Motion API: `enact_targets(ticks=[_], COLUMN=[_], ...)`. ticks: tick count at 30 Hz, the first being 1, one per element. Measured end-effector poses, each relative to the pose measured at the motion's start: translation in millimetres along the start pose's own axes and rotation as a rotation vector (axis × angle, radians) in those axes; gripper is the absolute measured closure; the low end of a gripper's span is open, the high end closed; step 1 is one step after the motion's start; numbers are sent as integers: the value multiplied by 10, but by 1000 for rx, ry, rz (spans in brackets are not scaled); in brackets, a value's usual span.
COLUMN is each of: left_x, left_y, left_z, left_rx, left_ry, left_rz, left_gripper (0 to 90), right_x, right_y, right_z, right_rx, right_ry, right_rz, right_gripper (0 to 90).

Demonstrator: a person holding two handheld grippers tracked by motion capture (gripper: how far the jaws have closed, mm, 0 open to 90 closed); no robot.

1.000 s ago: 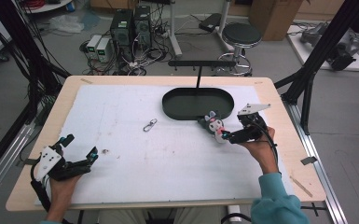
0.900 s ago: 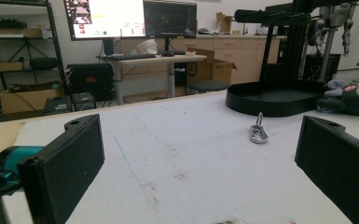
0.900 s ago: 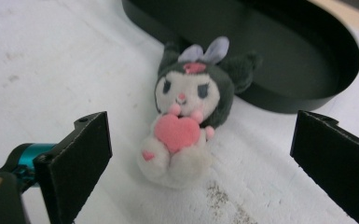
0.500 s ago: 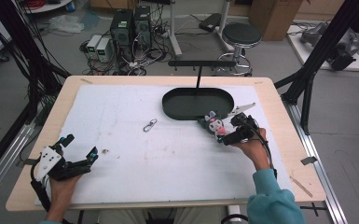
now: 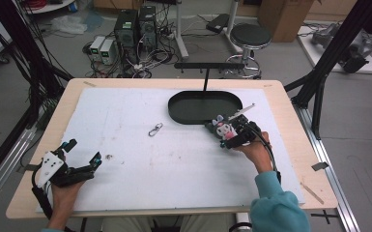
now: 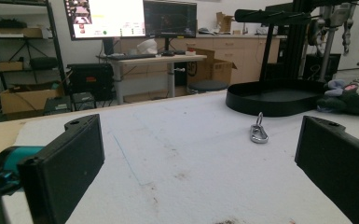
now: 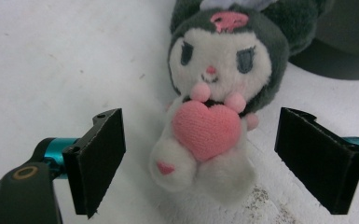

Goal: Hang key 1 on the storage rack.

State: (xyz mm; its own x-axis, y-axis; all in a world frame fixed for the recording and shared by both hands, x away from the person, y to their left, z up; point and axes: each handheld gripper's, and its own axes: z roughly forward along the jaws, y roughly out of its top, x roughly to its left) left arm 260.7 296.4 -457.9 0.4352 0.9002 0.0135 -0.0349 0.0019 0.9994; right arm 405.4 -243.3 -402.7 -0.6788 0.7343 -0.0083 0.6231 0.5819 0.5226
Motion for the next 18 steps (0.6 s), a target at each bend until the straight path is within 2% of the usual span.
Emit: enact_targets(ticks=[8,13,15,18], left_x=[2,2,2,2], left_y=[0,0,0,0], left_z=[0,0,0,0], left_rx=[1,1,1,1], left_ry=[0,0,0,0], left_rz=[0,-1,-1,-1], left_gripper=[17,17,17,17], right_x=[-9,-11,-8,-21], right_y=[1,1,1,0], right_z=[43,66,82,91], right_rx=[36,52,78,88], right_ry=[-21,-11,-16,-11], right_rz=[28,52,62,55], right_gripper=[218,291,360,392])
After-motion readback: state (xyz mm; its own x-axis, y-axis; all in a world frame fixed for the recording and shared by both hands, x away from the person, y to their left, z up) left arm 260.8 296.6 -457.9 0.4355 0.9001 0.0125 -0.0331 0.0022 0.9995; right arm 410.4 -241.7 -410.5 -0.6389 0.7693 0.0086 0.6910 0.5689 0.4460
